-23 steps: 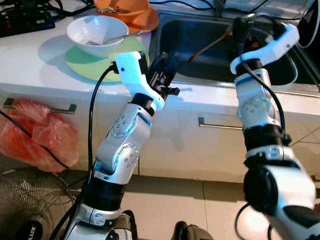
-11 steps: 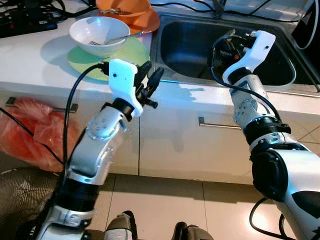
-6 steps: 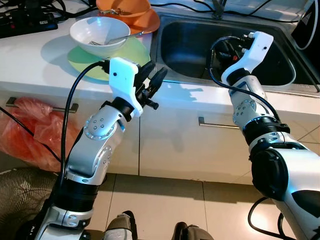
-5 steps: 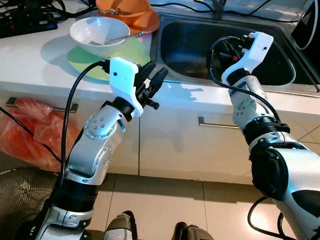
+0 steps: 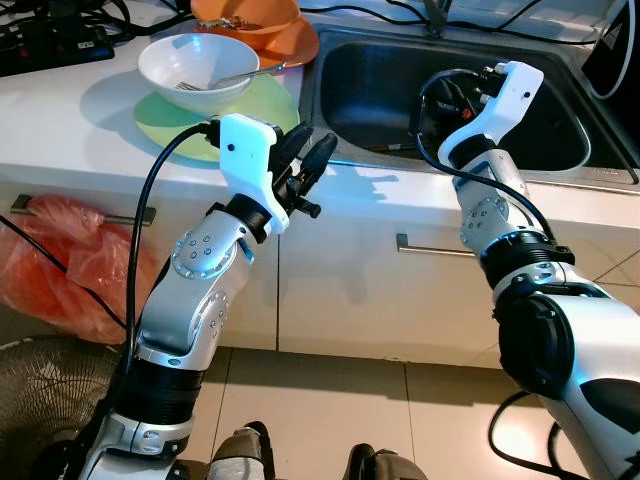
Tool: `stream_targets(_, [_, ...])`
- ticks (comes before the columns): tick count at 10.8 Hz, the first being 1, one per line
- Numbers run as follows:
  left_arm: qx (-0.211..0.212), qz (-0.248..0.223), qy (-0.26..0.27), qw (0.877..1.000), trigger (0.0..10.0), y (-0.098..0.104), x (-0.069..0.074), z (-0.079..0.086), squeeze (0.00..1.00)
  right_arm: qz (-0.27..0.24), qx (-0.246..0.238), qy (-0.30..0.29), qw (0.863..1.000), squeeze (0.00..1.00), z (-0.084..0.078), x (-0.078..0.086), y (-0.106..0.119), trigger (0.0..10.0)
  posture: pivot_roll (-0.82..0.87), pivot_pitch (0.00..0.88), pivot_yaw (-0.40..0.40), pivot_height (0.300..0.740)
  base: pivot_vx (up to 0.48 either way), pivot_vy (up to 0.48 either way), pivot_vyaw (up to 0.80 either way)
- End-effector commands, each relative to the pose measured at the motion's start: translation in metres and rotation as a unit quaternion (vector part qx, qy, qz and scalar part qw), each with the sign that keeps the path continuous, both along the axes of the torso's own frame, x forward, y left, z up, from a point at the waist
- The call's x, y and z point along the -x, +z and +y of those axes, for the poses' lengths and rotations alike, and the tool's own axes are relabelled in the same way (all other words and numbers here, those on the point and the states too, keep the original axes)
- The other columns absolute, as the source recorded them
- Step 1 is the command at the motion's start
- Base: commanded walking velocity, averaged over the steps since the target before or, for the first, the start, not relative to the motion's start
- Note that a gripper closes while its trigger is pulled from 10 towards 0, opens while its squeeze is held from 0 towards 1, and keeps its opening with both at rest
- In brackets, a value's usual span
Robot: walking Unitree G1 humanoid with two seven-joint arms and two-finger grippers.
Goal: Kitchen organization
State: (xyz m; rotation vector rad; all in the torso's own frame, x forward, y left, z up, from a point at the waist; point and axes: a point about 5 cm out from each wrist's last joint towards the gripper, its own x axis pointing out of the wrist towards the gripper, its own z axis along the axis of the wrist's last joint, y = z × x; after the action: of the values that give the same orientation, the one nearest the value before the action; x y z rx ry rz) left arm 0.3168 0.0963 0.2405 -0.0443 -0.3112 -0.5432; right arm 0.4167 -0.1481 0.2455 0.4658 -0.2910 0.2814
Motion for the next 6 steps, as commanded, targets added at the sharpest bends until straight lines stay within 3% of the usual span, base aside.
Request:
stream_targets(1, [0.002,-0.007,0.010,1.000,10.0,0.004,0.000,0.000,0.00,-0.020,-0.031,0.008,0.999,0.00,-0.001,-0.001,0.013,10.0,0.15,0.154,-0.067,0.740,0.000,0.000,0.00])
stream_targets(3, [0.007,-0.017,0.066,0.998,10.0,0.007,-0.007,0.006,0.00,-0.031,-0.115,0.058,0.991,0.00,0.017,0.005,0.010,10.0,0.15,0.160,-0.066,0.740,0.000,0.000,0.00])
stream_targets(6, [-0.021,-0.029,0.095,0.995,10.0,0.008,-0.009,0.008,0.00,0.002,-0.232,0.072,0.970,0.00,0.020,0.023,-0.006,10.0,0.13,0.169,-0.064,0.740,0.000,0.000,0.00])
